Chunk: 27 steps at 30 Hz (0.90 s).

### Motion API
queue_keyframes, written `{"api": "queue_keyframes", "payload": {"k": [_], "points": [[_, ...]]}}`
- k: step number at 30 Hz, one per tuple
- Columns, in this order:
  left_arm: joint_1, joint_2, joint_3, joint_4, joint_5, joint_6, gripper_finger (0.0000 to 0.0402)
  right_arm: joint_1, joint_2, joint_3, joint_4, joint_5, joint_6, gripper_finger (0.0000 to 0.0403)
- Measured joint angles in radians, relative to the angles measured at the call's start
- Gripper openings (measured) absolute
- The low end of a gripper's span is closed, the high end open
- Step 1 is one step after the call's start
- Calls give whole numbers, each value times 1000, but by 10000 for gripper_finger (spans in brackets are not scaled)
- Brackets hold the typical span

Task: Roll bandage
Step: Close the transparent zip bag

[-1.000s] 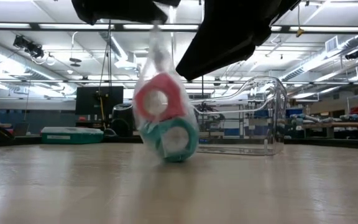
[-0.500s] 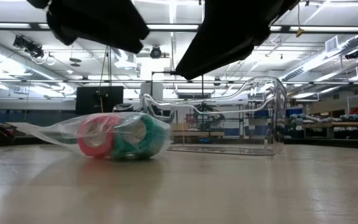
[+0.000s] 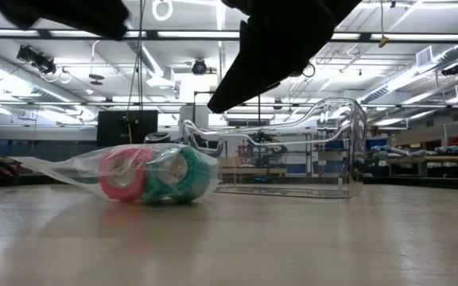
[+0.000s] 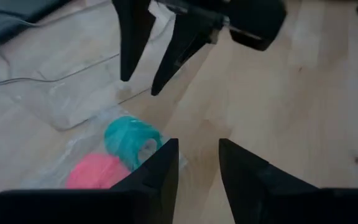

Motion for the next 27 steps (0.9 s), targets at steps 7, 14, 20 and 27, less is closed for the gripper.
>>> {"api": "queue_keyframes", "payload": {"k": [7,14,20,27], "points": [[-103,4,-60,-214,-67,-423,111,-12,1,0,36,-59,-9,149],[-108,4,-150,-191,98,-676,107,6,1,0,86,-86,-25,149],[-144,4,-161,-166,166,-810,107,4,2,0,83,-86,-46,149],[-214,3,-172,-314,107,-1102,107,-10,2,0,100,-115,-123,149]]}}
